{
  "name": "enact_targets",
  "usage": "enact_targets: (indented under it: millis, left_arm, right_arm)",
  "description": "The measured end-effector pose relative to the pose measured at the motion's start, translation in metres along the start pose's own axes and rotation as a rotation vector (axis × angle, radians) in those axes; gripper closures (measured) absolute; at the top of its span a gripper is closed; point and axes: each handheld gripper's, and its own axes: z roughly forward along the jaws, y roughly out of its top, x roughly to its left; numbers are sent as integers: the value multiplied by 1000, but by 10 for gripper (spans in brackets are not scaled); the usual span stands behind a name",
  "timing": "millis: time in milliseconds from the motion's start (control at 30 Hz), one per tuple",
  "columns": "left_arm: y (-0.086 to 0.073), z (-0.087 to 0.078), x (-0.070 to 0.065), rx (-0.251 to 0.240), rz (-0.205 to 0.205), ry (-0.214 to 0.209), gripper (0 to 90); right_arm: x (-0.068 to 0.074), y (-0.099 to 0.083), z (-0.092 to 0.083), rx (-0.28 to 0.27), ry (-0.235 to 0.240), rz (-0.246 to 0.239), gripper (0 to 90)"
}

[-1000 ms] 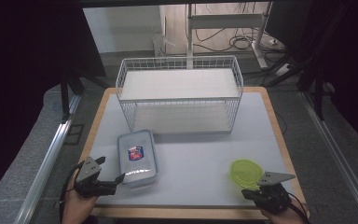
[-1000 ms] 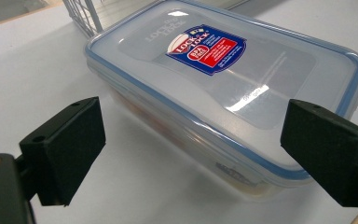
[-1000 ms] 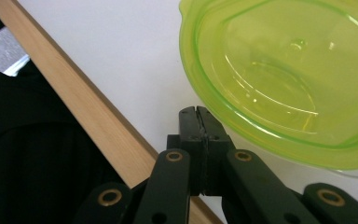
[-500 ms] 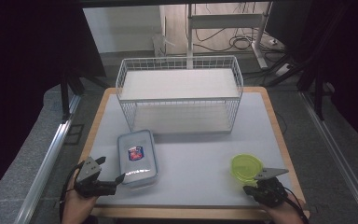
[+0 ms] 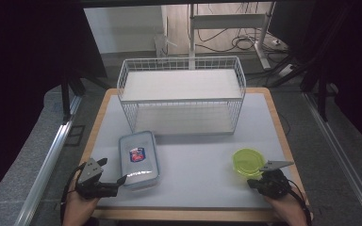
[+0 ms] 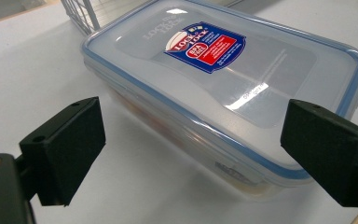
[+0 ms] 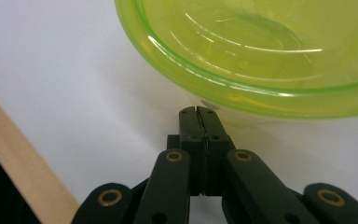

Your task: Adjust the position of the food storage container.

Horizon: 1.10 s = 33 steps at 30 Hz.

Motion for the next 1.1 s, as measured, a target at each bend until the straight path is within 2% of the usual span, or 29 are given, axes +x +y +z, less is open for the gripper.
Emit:
enact_targets:
  millis: [367, 800, 900, 1000, 1100]
  left_arm:
    - [0, 1, 1, 2, -4, -2, 65]
    - [-1, 1, 2, 3, -8, -5, 65]
    - [-1, 1, 4, 7, -26, -10, 65]
    - [-1, -2, 11, 12, -70, -12, 68]
    - [-3, -6, 20, 12, -93, 6, 73]
  right_arm:
    - [-14, 12, 7, -16, -10, 21, 899]
    - [-15, 26, 18, -15, -12, 1, 899]
    - [-13, 26, 18, -12, -16, -1, 899]
    - [-9, 26, 15, -23, -16, -14, 898]
    - [-3, 27, 11, -43, -15, -30, 897]
